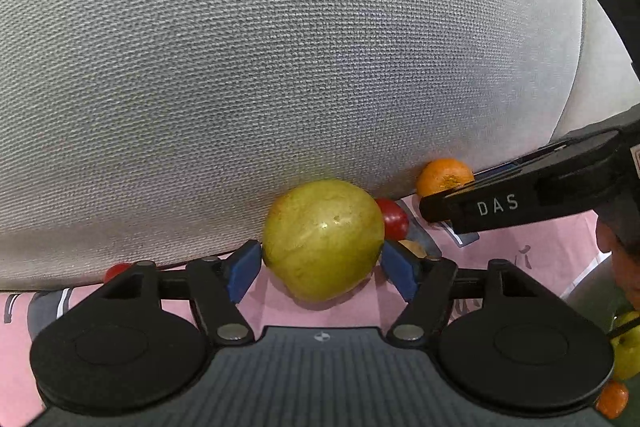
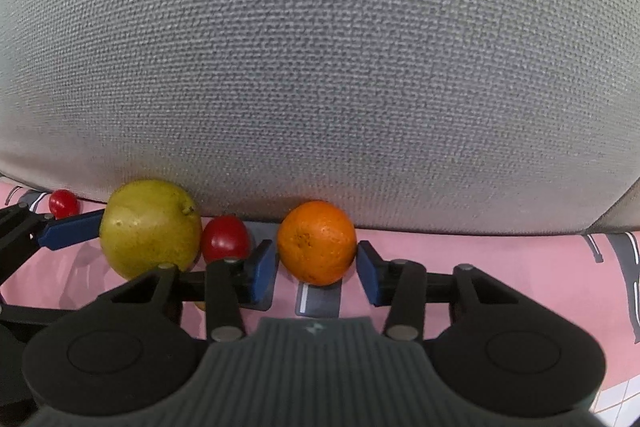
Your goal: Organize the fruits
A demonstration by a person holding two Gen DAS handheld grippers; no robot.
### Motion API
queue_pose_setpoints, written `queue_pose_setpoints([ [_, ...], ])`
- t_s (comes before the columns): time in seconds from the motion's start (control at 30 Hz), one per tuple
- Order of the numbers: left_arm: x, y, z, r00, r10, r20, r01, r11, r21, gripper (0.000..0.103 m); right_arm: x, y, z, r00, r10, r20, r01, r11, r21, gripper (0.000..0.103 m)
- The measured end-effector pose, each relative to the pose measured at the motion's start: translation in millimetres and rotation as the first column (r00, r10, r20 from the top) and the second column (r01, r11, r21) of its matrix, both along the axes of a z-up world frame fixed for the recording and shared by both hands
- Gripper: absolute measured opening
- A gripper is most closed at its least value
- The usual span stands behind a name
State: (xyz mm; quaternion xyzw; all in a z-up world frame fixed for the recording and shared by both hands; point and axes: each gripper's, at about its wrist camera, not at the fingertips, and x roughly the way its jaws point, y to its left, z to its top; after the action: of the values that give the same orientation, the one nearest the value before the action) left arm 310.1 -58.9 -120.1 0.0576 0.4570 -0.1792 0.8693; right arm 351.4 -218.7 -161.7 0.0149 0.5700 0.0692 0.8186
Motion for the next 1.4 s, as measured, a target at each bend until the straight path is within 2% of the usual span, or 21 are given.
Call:
queue_pose_setpoints([
  [0.2, 7, -4, -7, 1.0, 0.001, -0.01, -0.001, 1.0, -0.002, 0.084, 0, -3, -10, 1.0, -0.005, -0.004, 0.005, 1.0, 0.006, 0.041],
  [0.3, 10, -5, -8, 1.0, -0.004, -0.017, 0.004, 1.0, -0.01, 0.08, -5, -4, -11, 1.0, 0.003, 0.002, -0.003, 1.0, 0.01, 0.041],
  [0.57, 7, -8, -13, 1.0, 0.006, -0.003, -0.006, 1.0, -0.009, 0.079, -21, -4, 11, 0.999, 0.014, 0.037, -0.014, 1.0, 0.009, 0.04],
  [0.73, -1, -5, -10, 0.999, 0.047, 0.014, -0.047, 0.999, -0.007, 0.079, -35, -2, 28, 0.996, 0.032, 0.079, -0.032, 1.0, 0.0, 0.04],
  [1.27, -43, 23, 30, 0.986, 0.159, 0.048, -0.153, 0.982, -0.11, 0.079, -91, 0, 82, 0.977, 0.086, 0.197, -0.098, 0.994, 0.054, 0.04],
  [1.4, -57, 32, 41, 0.983, 0.171, 0.064, -0.163, 0.98, -0.113, 0.079, -110, -5, 98, 0.972, 0.083, 0.222, -0.099, 0.993, 0.062, 0.04],
])
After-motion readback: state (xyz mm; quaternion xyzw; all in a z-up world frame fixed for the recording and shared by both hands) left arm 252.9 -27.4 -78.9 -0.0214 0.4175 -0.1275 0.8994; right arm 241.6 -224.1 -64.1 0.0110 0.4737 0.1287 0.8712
